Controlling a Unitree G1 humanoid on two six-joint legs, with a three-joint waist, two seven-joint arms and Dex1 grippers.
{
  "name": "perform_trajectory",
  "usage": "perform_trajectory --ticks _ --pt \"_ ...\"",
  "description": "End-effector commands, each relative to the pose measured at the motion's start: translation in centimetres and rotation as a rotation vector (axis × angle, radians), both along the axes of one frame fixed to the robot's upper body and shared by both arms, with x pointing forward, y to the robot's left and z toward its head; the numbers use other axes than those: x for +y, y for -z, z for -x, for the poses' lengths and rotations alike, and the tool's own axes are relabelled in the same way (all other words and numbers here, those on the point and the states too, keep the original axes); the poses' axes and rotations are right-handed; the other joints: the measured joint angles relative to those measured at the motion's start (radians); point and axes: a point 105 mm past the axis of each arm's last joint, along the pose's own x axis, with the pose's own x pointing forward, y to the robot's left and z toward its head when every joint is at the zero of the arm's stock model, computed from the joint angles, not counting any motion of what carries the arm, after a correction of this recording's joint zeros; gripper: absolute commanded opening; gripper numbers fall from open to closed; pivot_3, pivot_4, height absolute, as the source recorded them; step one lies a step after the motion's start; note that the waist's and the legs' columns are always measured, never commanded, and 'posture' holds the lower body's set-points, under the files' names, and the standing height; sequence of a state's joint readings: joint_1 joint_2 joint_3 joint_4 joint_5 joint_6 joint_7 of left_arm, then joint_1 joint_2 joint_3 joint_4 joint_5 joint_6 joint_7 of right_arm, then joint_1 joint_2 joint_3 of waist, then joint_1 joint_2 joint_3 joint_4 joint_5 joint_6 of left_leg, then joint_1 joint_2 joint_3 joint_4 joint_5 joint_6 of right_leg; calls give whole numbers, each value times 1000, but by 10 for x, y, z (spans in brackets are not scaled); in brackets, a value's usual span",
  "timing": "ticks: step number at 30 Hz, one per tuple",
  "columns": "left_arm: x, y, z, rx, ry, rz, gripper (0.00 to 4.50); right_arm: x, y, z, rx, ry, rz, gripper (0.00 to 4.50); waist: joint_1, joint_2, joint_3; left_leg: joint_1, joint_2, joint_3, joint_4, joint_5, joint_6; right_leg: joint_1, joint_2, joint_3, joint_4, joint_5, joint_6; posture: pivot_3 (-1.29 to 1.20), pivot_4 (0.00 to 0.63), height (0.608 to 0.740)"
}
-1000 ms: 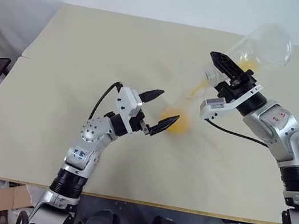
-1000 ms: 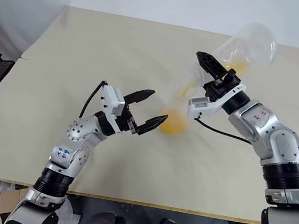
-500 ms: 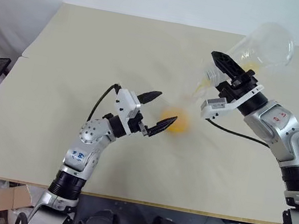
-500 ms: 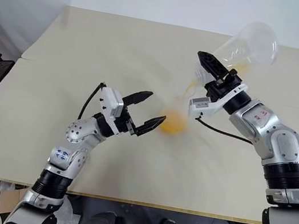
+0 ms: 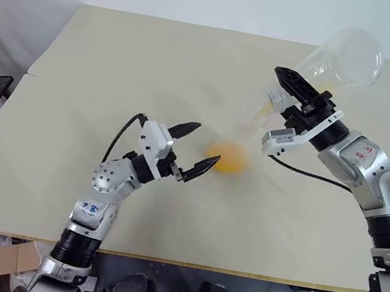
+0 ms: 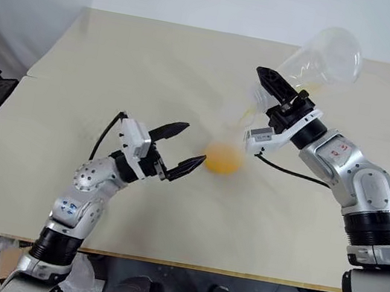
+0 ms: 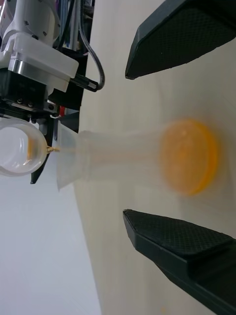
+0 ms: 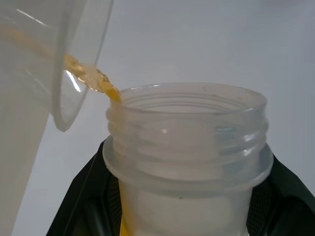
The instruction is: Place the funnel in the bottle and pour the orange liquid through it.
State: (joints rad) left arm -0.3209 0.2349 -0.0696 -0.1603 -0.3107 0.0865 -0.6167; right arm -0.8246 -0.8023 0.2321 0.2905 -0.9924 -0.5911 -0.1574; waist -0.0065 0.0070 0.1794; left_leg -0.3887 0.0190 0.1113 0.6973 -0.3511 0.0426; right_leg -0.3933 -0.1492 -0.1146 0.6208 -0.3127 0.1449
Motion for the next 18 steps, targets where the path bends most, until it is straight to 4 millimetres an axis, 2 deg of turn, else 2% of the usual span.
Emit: perform_trajectory --ticks 1,12,18 --pt "9 -13 12 -60 -1 16 4500 2 -20 6 -66 -28 -8 2506 -3 0 0 0 0 0 0 0 0 0 0 0 0 0 0 0 150 740" --pt "27 -19 25 -80 -14 0 4500 7 -20 7 -80 -52 6 2506 -6 0 0 0 0 0 0 0 0 0 0 0 0 0 0 0 150 740" --pt "28 -19 25 -77 -17 -2 4500 7 -19 7 -80 -53 10 2506 -12 0 0 0 0 0 0 0 0 0 0 0 0 0 0 0 150 740"
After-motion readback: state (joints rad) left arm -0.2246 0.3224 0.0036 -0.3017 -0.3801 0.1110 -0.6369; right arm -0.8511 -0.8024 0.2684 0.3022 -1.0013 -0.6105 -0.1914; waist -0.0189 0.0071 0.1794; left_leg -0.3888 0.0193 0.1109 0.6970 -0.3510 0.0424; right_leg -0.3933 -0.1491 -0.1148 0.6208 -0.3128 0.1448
